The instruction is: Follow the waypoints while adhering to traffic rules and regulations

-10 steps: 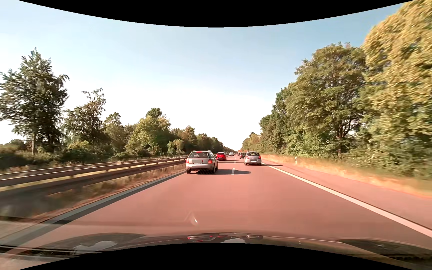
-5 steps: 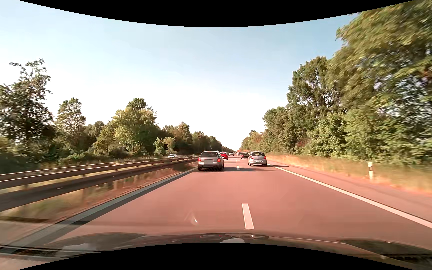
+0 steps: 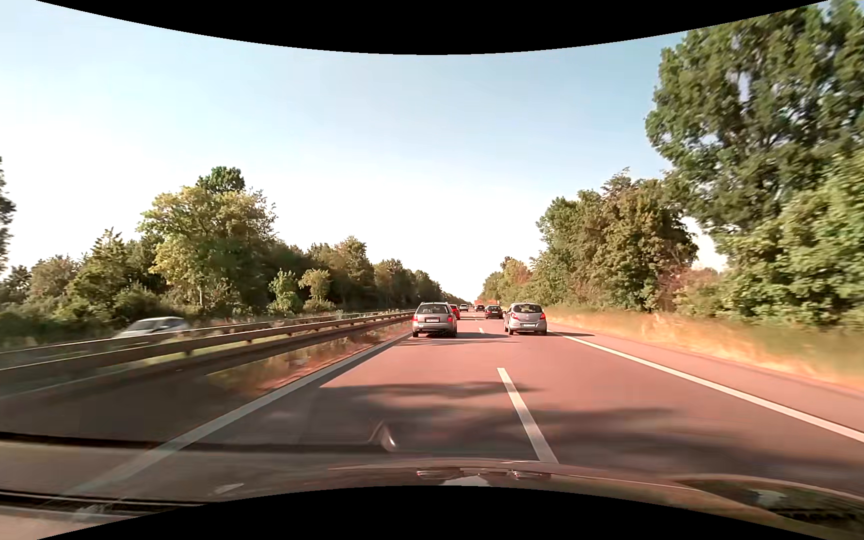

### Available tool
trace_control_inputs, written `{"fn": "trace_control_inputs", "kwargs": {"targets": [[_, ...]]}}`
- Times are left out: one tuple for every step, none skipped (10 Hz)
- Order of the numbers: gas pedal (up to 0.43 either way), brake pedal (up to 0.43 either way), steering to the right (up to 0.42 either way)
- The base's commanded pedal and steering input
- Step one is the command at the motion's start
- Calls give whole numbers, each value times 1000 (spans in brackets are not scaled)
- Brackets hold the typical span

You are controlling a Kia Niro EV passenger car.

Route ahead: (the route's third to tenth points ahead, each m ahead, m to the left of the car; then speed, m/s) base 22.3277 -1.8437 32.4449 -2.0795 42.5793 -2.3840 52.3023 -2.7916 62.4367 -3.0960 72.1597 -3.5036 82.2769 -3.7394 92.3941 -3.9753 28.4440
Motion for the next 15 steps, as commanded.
{"fn": "trace_control_inputs", "kwargs": {"targets": [[390,6,1],[398,6,1],[398,6,0],[398,6,0],[398,6,1],[398,6,0],[398,6,1],[398,6,0],[398,6,1],[398,6,0],[398,6,0],[398,6,1],[398,6,1],[398,6,1],[398,6,1]]}}
